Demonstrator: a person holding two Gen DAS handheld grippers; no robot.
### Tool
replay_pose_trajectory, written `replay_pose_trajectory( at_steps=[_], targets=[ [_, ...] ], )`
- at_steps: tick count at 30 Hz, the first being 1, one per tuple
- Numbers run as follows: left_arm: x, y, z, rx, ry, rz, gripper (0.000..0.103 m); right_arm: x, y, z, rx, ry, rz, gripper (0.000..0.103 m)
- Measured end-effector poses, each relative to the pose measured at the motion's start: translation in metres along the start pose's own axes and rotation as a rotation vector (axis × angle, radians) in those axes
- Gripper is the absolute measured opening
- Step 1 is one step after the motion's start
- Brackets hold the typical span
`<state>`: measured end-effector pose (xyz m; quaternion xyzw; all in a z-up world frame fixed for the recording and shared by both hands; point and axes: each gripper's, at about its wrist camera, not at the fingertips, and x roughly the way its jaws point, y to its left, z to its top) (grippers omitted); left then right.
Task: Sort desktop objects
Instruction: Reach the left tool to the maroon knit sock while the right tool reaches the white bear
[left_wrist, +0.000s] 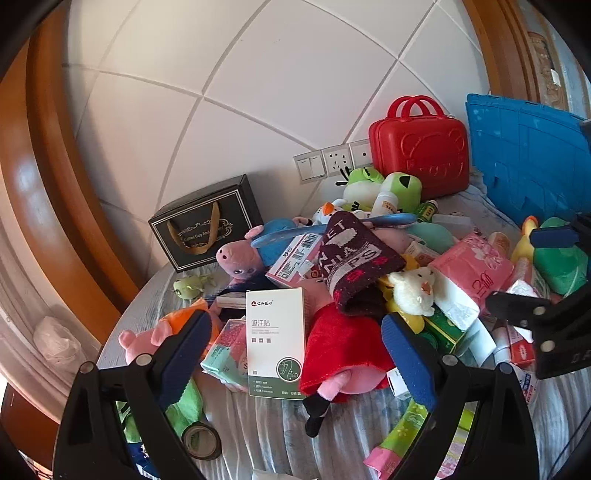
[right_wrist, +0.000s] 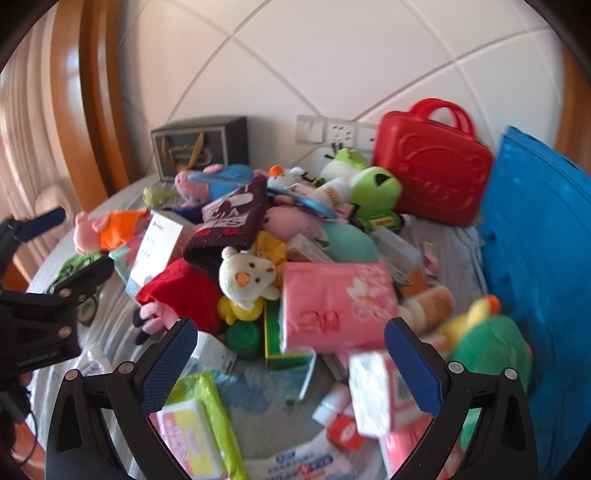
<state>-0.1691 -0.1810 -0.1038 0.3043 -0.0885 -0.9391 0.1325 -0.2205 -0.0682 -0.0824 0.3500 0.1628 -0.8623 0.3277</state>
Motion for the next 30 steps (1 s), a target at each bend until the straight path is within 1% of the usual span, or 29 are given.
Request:
replay_pose_trajectory(
  at_steps=[2, 3, 4, 5, 7, 8, 10, 13, 14, 16, 18, 21, 24, 30],
  targets=[
    [0.005, 0.004, -0.001, -0.019, 0.015, -0.002, 0.094, 0.024, 0.005, 0.004, -0.051, 0.035, 0.009, 0.089],
    [0.006, 0.005, -0.002, -0.022, 0.017, 0.003, 0.094, 0.035, 0.006, 0.005, -0.066, 0.059, 0.016, 0.078],
    [0.009, 0.007, -0.003, -0.025, 0.021, 0.011, 0.094, 0.046, 0.007, 0.007, -0.076, 0.085, 0.039, 0.070],
    [0.012, 0.008, -0.004, -0.030, 0.027, 0.014, 0.094, 0.059, 0.010, 0.010, -0.088, 0.107, 0.069, 0.068],
    [0.017, 0.013, -0.006, -0.049, 0.042, 0.014, 0.094, 0.078, 0.015, 0.012, -0.121, 0.135, 0.080, 0.068],
    [0.019, 0.014, -0.007, -0.055, 0.049, 0.013, 0.094, 0.085, 0.018, 0.014, -0.137, 0.131, 0.086, 0.070],
    [0.023, 0.015, -0.011, -0.055, 0.060, 0.015, 0.094, 0.092, 0.022, 0.018, -0.156, 0.114, 0.091, 0.079],
    [0.028, 0.015, -0.015, -0.048, 0.074, 0.014, 0.094, 0.106, 0.028, 0.024, -0.215, 0.100, 0.081, 0.079],
    [0.029, 0.015, -0.017, -0.047, 0.077, 0.012, 0.094, 0.110, 0.030, 0.026, -0.227, 0.101, 0.066, 0.077],
    [0.031, 0.016, -0.018, -0.051, 0.083, 0.010, 0.094, 0.112, 0.032, 0.029, -0.236, 0.103, 0.061, 0.061],
    [0.032, 0.018, -0.019, -0.055, 0.083, 0.003, 0.094, 0.116, 0.038, 0.032, -0.249, 0.110, 0.039, 0.054],
    [0.030, 0.018, -0.019, -0.045, 0.075, 0.004, 0.094, 0.113, 0.043, 0.028, -0.277, 0.097, 0.051, 0.049],
    [0.032, 0.017, -0.016, -0.034, 0.062, -0.006, 0.094, 0.108, 0.044, 0.025, -0.272, 0.087, 0.068, 0.046],
    [0.047, 0.010, -0.011, -0.026, 0.052, -0.051, 0.094, 0.102, 0.027, 0.021, -0.195, 0.112, 0.094, 0.044]
  ],
)
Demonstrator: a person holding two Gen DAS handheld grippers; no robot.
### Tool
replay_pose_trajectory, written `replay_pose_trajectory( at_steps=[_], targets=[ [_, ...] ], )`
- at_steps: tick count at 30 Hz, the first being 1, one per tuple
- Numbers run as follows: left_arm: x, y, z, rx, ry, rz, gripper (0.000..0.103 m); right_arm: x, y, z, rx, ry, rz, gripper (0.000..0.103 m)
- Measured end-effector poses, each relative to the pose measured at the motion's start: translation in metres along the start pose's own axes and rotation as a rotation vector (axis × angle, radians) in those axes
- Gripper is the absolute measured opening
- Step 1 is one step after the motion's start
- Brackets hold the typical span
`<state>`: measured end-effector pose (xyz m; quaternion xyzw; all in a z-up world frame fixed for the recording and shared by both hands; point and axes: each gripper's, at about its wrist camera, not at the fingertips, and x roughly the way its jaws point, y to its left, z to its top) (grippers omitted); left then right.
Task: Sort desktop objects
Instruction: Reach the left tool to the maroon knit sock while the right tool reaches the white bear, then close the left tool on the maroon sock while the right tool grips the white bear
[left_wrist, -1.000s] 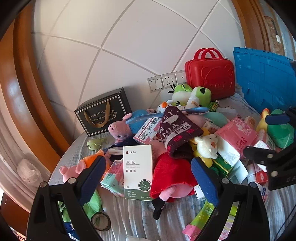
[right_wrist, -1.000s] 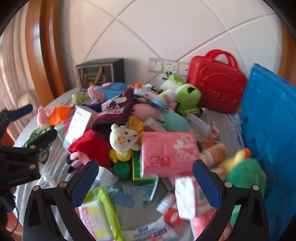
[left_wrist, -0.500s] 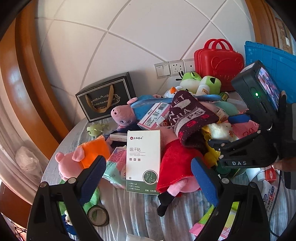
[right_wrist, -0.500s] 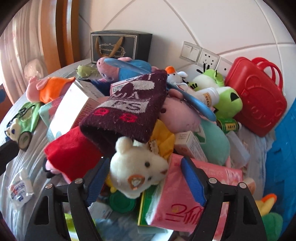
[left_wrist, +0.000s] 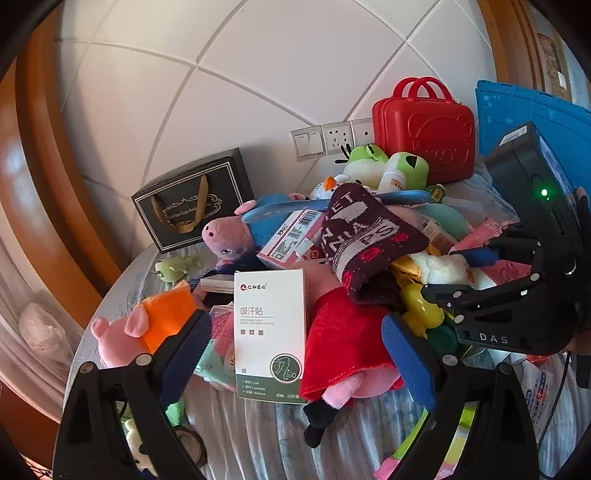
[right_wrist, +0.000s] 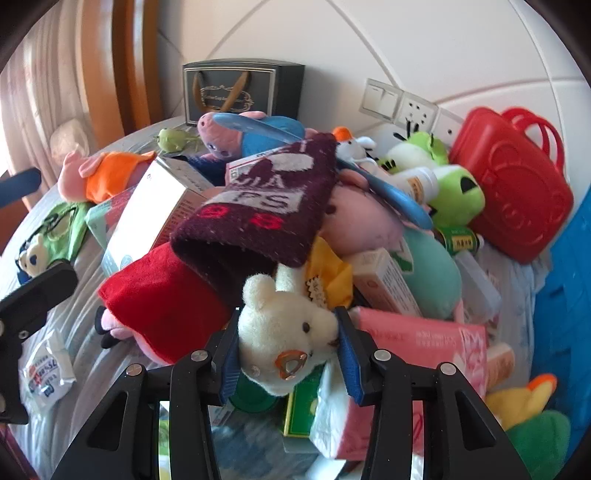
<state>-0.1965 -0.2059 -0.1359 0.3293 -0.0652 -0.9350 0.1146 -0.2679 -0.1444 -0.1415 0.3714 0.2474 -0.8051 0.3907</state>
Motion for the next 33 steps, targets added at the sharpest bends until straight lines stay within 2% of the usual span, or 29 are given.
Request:
replay_pose_trajectory(
  at_steps=[6, 9, 13, 14, 15, 16, 17, 19, 22, 25, 33],
  targets=[
    [0.022, -0.015, 0.012, 0.045, -0.045, -0.070, 0.094, -0.009, -0.008, -0.004, 0.064, -0.008, 0.009, 0.044],
    [0.038, -0.018, 0.017, 0.049, -0.062, -0.132, 0.092, -0.010, -0.009, -0.006, 0.069, -0.005, -0.007, 0.044],
    [0.067, -0.017, 0.020, 0.038, -0.035, -0.164, 0.089, -0.008, -0.019, -0.011, 0.088, -0.006, 0.008, 0.044],
    [0.073, -0.020, 0.019, 0.061, -0.022, -0.166, 0.074, -0.008, -0.019, -0.012, 0.085, -0.008, 0.005, 0.044],
    [0.083, -0.025, 0.019, 0.101, 0.009, -0.174, 0.043, -0.009, -0.019, -0.012, 0.083, -0.010, 0.004, 0.044],
    [0.092, -0.029, 0.019, 0.130, 0.048, -0.189, 0.024, -0.010, -0.017, -0.012, 0.076, -0.014, 0.001, 0.044],
    [0.097, -0.029, 0.019, 0.131, 0.074, -0.209, 0.012, -0.011, -0.015, -0.013, 0.070, -0.017, -0.003, 0.044],
    [0.092, -0.027, 0.022, 0.115, 0.049, -0.214, 0.010, -0.014, -0.014, -0.013, 0.071, -0.025, -0.004, 0.044],
    [0.076, -0.032, 0.030, 0.155, -0.001, -0.186, 0.009, -0.018, -0.014, -0.014, 0.085, -0.032, -0.004, 0.044],
    [0.059, -0.028, 0.035, 0.150, -0.026, -0.205, 0.009, -0.026, -0.013, -0.014, 0.096, -0.048, -0.005, 0.044],
    [-0.001, -0.010, 0.052, 0.134, -0.095, -0.201, 0.009, -0.082, -0.009, -0.006, 0.114, -0.140, -0.013, 0.044]
  ],
)
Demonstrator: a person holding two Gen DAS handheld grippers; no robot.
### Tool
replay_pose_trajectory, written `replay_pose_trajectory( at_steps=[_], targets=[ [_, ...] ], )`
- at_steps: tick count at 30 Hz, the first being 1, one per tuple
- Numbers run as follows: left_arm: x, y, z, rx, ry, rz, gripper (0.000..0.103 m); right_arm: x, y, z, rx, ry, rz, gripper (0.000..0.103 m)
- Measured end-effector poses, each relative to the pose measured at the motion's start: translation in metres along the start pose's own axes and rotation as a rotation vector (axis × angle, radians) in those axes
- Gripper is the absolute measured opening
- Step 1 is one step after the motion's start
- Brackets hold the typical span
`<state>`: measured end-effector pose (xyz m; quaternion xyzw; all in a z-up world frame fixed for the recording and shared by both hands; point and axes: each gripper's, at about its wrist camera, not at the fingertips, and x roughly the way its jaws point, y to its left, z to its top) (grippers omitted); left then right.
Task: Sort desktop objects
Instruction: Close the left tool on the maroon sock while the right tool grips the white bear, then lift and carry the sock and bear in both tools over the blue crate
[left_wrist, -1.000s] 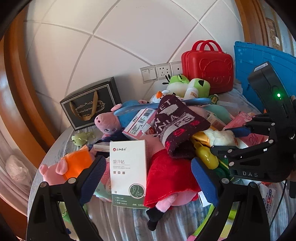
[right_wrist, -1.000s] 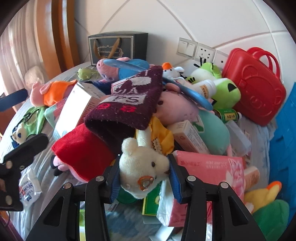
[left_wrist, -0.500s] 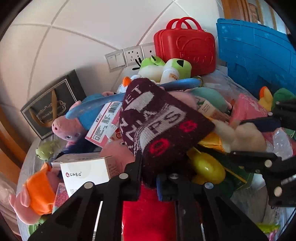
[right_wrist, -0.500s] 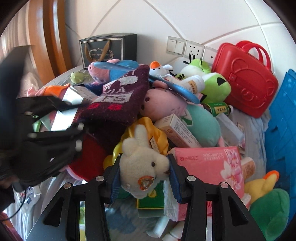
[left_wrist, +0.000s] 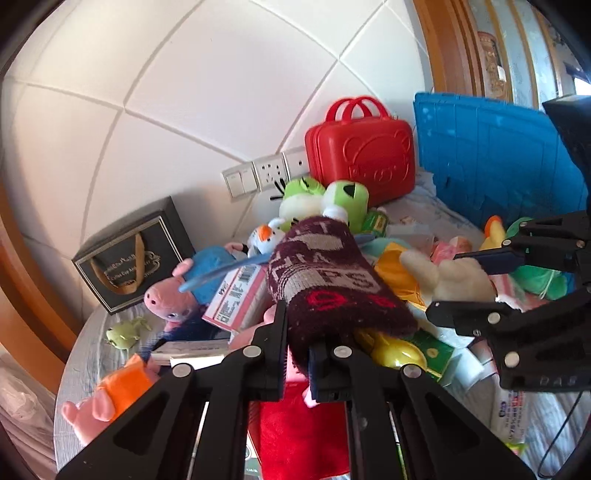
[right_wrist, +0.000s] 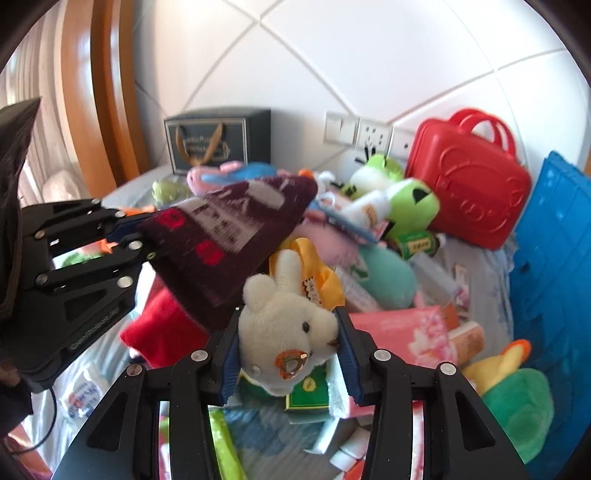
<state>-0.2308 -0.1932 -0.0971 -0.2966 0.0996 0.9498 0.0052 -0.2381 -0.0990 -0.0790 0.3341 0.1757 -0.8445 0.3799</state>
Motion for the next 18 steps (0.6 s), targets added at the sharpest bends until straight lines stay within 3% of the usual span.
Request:
replay_pose_trajectory(
  at_steps=[9, 18],
  targets=[
    [-0.067, 0.004, 0.050, 0.013, -0.114, -0.029, 0.008, -0.077, -0.006, 0.019, 0.045, -0.122, -0.035, 0.044],
    [-0.129, -0.050, 0.113, 0.093, -0.253, -0.132, 0.009, -0.184, -0.028, 0.021, 0.074, -0.269, -0.173, 0.044]
  ],
)
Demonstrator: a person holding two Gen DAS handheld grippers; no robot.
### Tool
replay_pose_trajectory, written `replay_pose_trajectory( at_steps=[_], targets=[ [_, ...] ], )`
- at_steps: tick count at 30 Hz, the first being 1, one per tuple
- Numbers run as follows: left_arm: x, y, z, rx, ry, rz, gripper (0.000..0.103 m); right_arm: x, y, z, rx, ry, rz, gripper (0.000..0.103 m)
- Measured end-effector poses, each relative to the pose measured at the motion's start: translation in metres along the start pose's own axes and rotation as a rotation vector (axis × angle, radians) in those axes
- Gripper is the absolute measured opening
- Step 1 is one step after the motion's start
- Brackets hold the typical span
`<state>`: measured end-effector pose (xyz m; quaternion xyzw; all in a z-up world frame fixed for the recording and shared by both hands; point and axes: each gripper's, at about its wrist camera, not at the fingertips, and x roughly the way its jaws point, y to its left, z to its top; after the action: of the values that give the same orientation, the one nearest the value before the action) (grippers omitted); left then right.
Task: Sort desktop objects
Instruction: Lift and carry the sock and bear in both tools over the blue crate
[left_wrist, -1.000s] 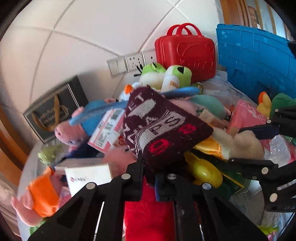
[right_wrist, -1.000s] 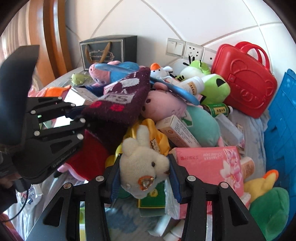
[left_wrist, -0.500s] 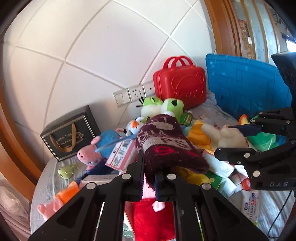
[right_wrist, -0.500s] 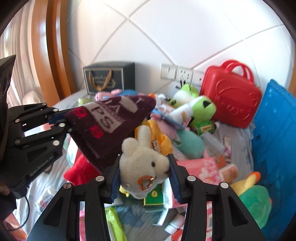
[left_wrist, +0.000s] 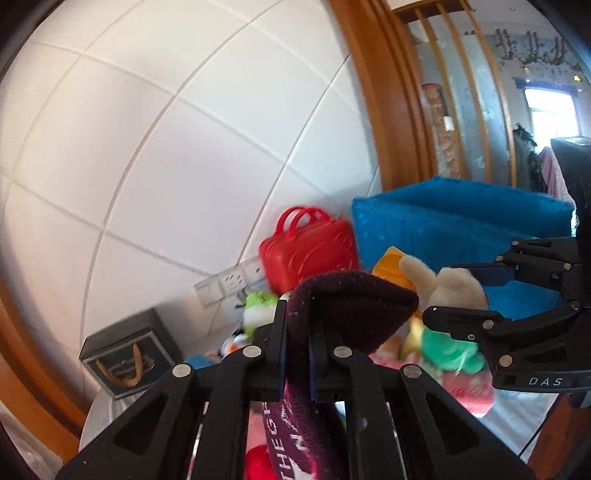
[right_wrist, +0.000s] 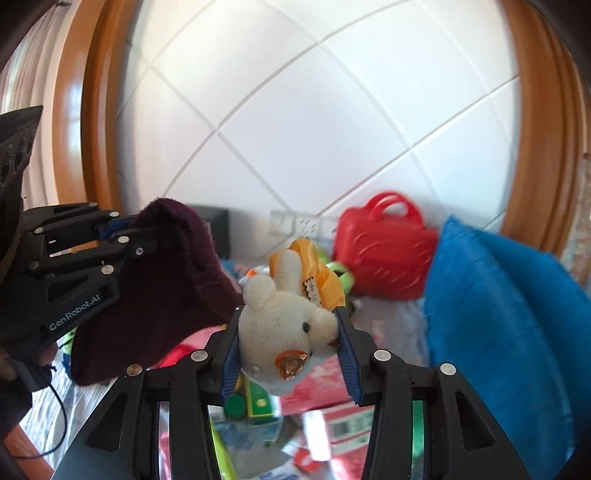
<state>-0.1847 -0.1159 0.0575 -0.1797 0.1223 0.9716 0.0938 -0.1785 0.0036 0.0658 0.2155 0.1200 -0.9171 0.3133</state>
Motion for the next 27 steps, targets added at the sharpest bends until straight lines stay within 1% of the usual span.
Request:
replay_pose_trajectory(
  at_steps=[4, 7, 10, 12, 14, 15, 17, 18, 19, 20, 21, 22, 23, 24, 25, 27],
  targets=[
    [-0.007, -0.038, 0.045, 0.021, -0.073, -0.059, 0.009, -0.049, -0.041, 0.010, 0.031, -0.071, -0.068, 0.044],
    [-0.010, -0.073, 0.085, 0.029, -0.140, -0.108, 0.009, -0.092, -0.087, 0.015, 0.068, -0.126, -0.133, 0.045],
    [-0.003, -0.115, 0.123, 0.050, -0.188, -0.146, 0.009, -0.120, -0.131, 0.015, 0.092, -0.141, -0.207, 0.045],
    [0.010, -0.146, 0.144, 0.057, -0.196, -0.186, 0.009, -0.133, -0.168, 0.014, 0.121, -0.135, -0.258, 0.045],
    [0.024, -0.174, 0.159, 0.056, -0.195, -0.231, 0.009, -0.141, -0.202, 0.009, 0.149, -0.118, -0.302, 0.045],
    [0.035, -0.189, 0.167, 0.054, -0.190, -0.256, 0.009, -0.143, -0.217, 0.007, 0.160, -0.109, -0.324, 0.046],
    [0.054, -0.215, 0.180, 0.059, -0.173, -0.277, 0.009, -0.141, -0.246, 0.003, 0.187, -0.084, -0.366, 0.048],
    [0.063, -0.229, 0.186, 0.066, -0.159, -0.293, 0.010, -0.141, -0.259, 0.001, 0.204, -0.071, -0.392, 0.054],
    [0.068, -0.239, 0.191, 0.068, -0.142, -0.312, 0.012, -0.132, -0.276, -0.001, 0.230, -0.048, -0.423, 0.070],
    [0.077, -0.250, 0.197, 0.070, -0.120, -0.322, 0.019, -0.132, -0.285, -0.005, 0.250, -0.024, -0.437, 0.084],
    [0.084, -0.259, 0.201, 0.077, -0.102, -0.313, 0.029, -0.132, -0.297, -0.009, 0.272, -0.011, -0.448, 0.102],
    [0.087, -0.266, 0.203, 0.087, -0.097, -0.297, 0.035, -0.132, -0.306, -0.013, 0.290, -0.013, -0.456, 0.103],
    [0.086, -0.272, 0.205, 0.095, -0.099, -0.290, 0.046, -0.138, -0.313, -0.016, 0.298, -0.010, -0.463, 0.103],
    [0.086, -0.275, 0.203, 0.104, -0.100, -0.282, 0.054, -0.142, -0.317, -0.020, 0.302, -0.005, -0.466, 0.103],
    [0.086, -0.279, 0.202, 0.112, -0.102, -0.279, 0.055, -0.146, -0.317, -0.026, 0.305, -0.009, -0.469, 0.103],
    [0.084, -0.287, 0.203, 0.139, -0.093, -0.303, 0.056, -0.150, -0.326, -0.033, 0.318, -0.006, -0.462, 0.103]
  ],
)
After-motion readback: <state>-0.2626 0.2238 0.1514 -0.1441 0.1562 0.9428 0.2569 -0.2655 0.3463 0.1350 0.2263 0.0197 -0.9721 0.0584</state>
